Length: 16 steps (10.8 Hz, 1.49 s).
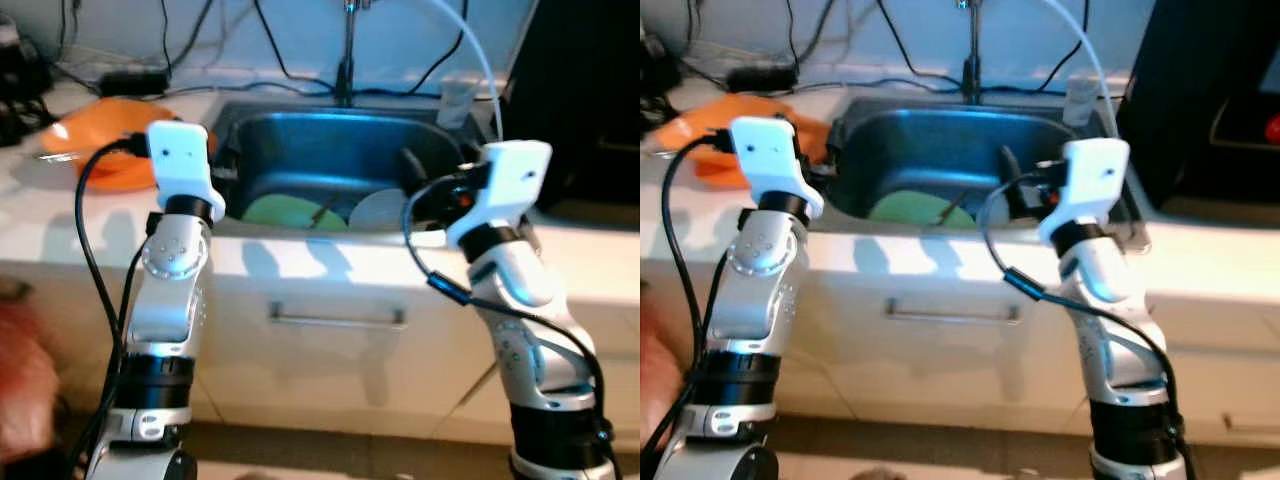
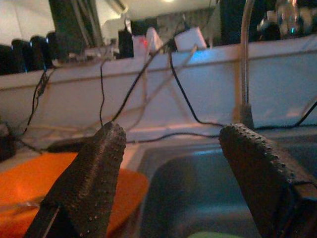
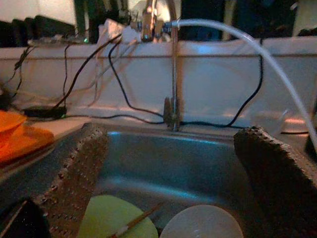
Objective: Kitchen organization
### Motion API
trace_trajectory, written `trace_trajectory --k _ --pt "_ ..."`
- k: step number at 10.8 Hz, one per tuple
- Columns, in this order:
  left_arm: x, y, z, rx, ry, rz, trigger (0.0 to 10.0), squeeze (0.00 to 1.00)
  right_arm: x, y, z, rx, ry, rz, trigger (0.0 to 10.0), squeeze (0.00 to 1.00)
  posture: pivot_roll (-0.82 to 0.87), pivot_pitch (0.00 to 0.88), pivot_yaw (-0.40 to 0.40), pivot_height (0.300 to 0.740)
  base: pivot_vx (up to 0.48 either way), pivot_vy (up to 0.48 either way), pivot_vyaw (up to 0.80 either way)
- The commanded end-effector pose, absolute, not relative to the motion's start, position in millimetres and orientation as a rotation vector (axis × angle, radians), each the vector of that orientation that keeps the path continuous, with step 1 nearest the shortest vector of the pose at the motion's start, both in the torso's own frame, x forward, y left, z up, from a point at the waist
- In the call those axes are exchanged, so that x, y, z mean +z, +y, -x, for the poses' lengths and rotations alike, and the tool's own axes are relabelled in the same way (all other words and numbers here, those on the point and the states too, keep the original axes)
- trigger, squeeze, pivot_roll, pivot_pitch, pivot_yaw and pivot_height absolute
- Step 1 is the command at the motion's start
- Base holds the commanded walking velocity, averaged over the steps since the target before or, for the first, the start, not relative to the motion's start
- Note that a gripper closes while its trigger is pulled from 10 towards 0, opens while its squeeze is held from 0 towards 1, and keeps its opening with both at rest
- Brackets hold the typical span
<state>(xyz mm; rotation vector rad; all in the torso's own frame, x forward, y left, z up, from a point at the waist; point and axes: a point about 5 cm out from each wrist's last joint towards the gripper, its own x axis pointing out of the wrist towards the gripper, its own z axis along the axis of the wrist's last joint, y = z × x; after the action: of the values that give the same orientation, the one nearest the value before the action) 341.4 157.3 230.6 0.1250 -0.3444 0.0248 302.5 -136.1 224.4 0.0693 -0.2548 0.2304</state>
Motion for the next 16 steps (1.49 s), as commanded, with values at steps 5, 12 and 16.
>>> trace_trajectory --k 5,12,16 --pt "228.9 161.3 -341.1 0.042 -0.332 -0.126 10.0 0.0 221.7 -132.1 -303.4 0.225 -0.249 -0.085 10.0 0.0 -0.06 0.038 0.007 0.74 0.0 0.096 -0.16" --pt "238.5 161.8 -342.3 0.073 -0.364 -0.153 10.0 0.0 223.9 -130.6 -303.9 0.237 -0.274 -0.069 10.0 0.0 -0.06 0.039 0.009 0.74 0.0 0.0 -0.11" --pt "240.0 165.4 -340.9 0.113 -0.371 -0.165 10.0 0.0 226.1 -124.7 -302.9 0.271 -0.295 -0.06 10.0 0.0 -0.05 0.04 0.005 0.74 0.0 0.0 0.56"
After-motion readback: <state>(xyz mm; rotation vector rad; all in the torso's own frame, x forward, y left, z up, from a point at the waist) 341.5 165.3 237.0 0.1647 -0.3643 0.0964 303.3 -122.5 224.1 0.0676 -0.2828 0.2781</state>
